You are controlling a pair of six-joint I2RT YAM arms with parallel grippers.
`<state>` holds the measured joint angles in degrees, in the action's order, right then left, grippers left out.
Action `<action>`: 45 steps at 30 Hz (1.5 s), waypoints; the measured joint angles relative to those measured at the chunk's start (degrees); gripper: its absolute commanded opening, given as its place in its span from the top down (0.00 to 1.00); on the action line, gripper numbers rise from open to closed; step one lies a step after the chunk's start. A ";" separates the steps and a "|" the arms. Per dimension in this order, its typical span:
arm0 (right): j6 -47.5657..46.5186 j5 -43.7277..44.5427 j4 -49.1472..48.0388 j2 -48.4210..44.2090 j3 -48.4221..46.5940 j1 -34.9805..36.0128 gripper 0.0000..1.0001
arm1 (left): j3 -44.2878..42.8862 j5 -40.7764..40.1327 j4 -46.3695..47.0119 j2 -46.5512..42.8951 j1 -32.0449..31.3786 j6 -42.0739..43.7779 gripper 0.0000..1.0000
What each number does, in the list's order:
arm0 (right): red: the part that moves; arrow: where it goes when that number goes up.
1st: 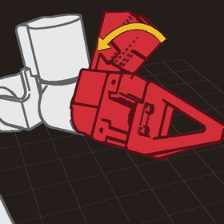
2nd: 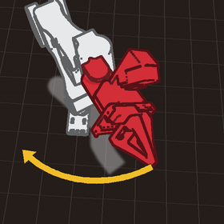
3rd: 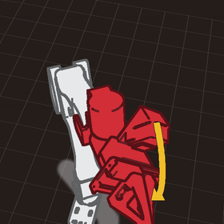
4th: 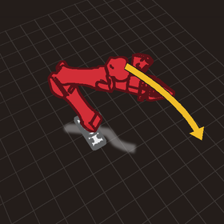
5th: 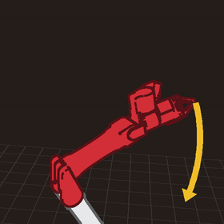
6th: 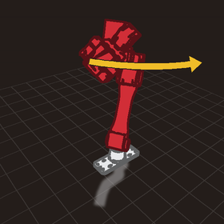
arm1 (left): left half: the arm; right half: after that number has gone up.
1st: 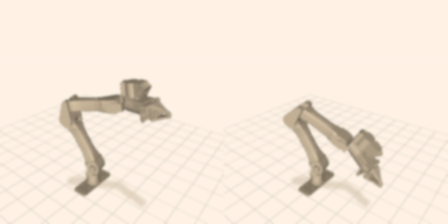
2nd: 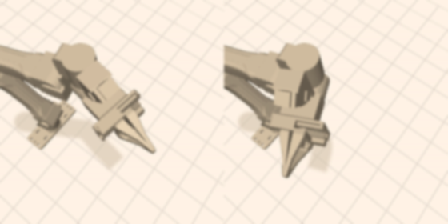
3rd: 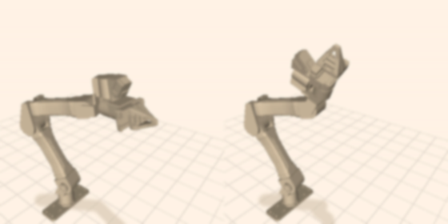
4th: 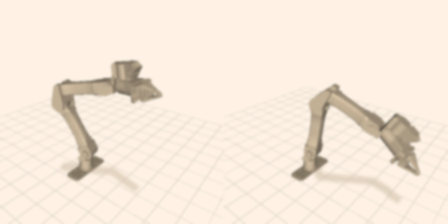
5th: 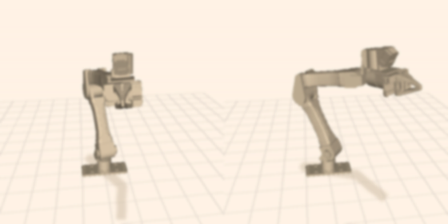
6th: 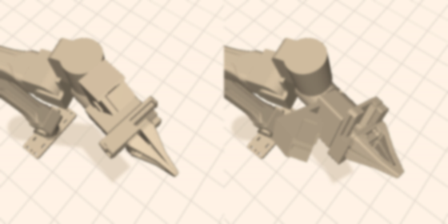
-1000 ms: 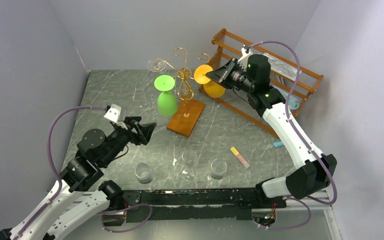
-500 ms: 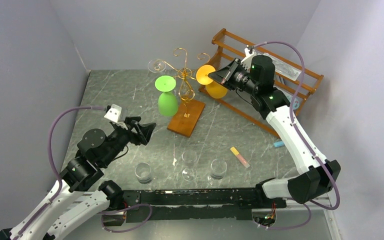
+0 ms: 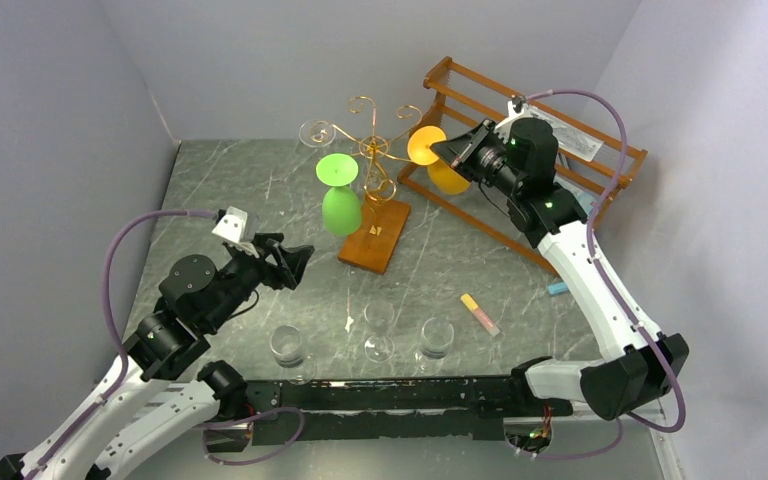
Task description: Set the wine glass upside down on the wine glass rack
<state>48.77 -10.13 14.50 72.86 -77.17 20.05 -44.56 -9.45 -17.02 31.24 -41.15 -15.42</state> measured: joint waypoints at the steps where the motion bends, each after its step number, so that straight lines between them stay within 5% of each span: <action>1: 0.04 0.35 -0.09 0.20 0.00 0.00 0.98 | 0.00 0.00 0.02 0.07 0.00 -0.02 0.28; 6: 0.44 1.25 -0.50 1.09 0.00 0.00 0.85 | 0.00 0.00 0.00 0.46 0.00 -0.02 0.28; 15: 0.42 4.31 -0.44 1.70 -0.02 -0.17 0.78 | 0.00 0.04 0.04 0.48 0.00 -0.46 0.28; 25: -0.15 6.32 0.52 1.86 -0.02 -0.20 0.53 | 0.00 0.07 0.02 0.48 0.00 -1.14 0.28; 45: -5.97 7.93 6.36 -8.87 1.29 -0.28 0.43 | -1.79 0.70 -0.50 0.48 0.00 -2.84 0.27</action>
<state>42.81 -2.20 20.86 63.99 -75.88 19.77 -46.35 -8.75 -17.52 31.73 -41.15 -18.26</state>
